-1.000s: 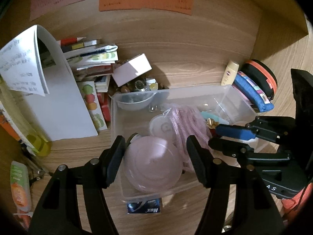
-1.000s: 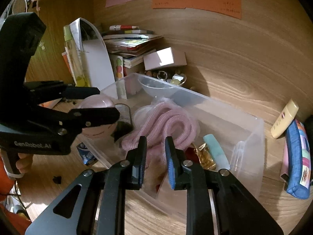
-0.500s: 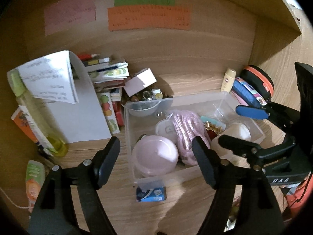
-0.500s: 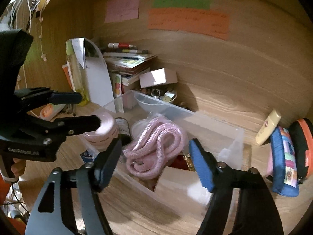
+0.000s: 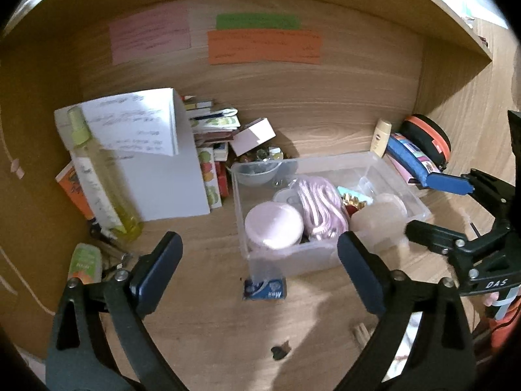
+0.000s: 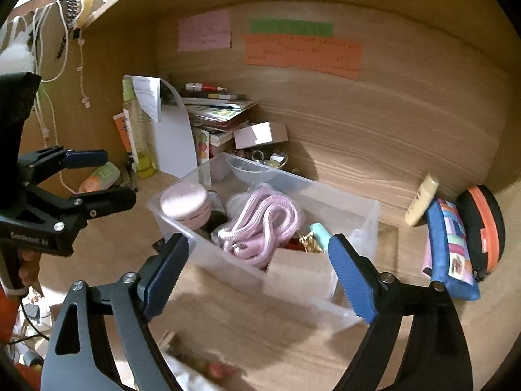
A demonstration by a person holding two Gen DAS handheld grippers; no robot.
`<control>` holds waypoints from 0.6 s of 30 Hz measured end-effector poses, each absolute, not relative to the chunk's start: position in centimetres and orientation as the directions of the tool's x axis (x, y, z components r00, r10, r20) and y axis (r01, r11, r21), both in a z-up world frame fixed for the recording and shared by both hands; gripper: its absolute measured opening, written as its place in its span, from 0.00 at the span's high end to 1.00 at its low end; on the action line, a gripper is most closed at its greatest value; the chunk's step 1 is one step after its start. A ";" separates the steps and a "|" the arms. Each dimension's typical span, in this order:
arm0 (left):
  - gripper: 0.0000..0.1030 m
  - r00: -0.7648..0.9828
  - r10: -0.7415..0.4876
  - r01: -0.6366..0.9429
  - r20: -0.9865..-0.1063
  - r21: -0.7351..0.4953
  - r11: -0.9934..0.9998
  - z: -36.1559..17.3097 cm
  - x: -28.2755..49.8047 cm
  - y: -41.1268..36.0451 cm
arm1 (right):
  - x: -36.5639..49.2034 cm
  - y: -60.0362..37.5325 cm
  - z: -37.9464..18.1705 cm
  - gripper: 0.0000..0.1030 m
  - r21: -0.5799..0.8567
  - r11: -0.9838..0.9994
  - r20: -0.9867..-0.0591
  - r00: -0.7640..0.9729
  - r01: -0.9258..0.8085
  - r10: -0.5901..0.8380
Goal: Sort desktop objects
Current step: 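Withdraw both grippers from the box toward the loose table items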
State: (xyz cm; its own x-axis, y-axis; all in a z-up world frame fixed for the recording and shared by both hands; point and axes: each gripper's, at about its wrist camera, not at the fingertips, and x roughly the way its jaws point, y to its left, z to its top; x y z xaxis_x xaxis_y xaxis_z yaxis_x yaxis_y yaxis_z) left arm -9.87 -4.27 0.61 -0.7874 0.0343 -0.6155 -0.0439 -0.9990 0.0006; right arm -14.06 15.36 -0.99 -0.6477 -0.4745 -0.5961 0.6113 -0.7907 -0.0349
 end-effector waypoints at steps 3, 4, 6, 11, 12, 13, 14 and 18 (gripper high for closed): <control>0.06 -0.783 0.024 -0.033 -0.622 0.003 -0.999 0.3 -8.7 -4.8 | -12.9 15.9 -0.9 0.09 -0.025 -0.796 -0.602 -0.645 0.604 -0.471; 0.06 -0.780 0.020 -0.029 -0.625 0.004 -1.000 0.0 -8.3 -4.9 | -12.6 16.1 -0.9 0.07 -0.019 -0.798 -0.603 -0.643 0.603 -0.472; 0.06 -0.772 0.015 -0.023 -0.636 0.003 -1.000 -0.6 -7.6 -5.1 | -11.9 16.6 -1.2 0.03 -0.001 -0.800 -0.602 -0.639 0.600 -0.478; 0.06 -0.740 0.012 -0.007 -0.672 -0.010 -1.000 -2.7 -6.2 -5.7 | -10.6 17.2 -2.7 0.03 0.015 -0.803 -0.639 -0.612 0.595 -0.466; 0.06 -0.733 0.009 -0.004 -0.680 -0.009 -1.000 -3.2 -6.0 -5.8 | -10.3 17.3 -3.1 0.03 0.015 -0.805 -0.647 -0.608 0.593 -0.460; 0.06 -0.726 0.007 -0.003 -0.687 -0.008 -1.000 -3.6 -5.8 -5.9 | -10.1 17.5 -3.5 0.03 0.016 -0.806 -0.655 -0.603 0.591 -0.455; 0.06 -0.717 0.007 -0.002 -0.697 -0.009 -1.000 -4.2 -5.5 -6.0 | -9.8 17.6 -3.9 0.03 0.020 -0.805 -0.662 -0.595 0.593 -0.456; 0.06 -0.692 0.015 -0.004 -0.722 -0.016 -1.000 -5.6 -5.0 -6.4 | -9.0 18.0 -4.9 0.04 0.046 -0.792 -0.682 -0.560 0.609 -0.470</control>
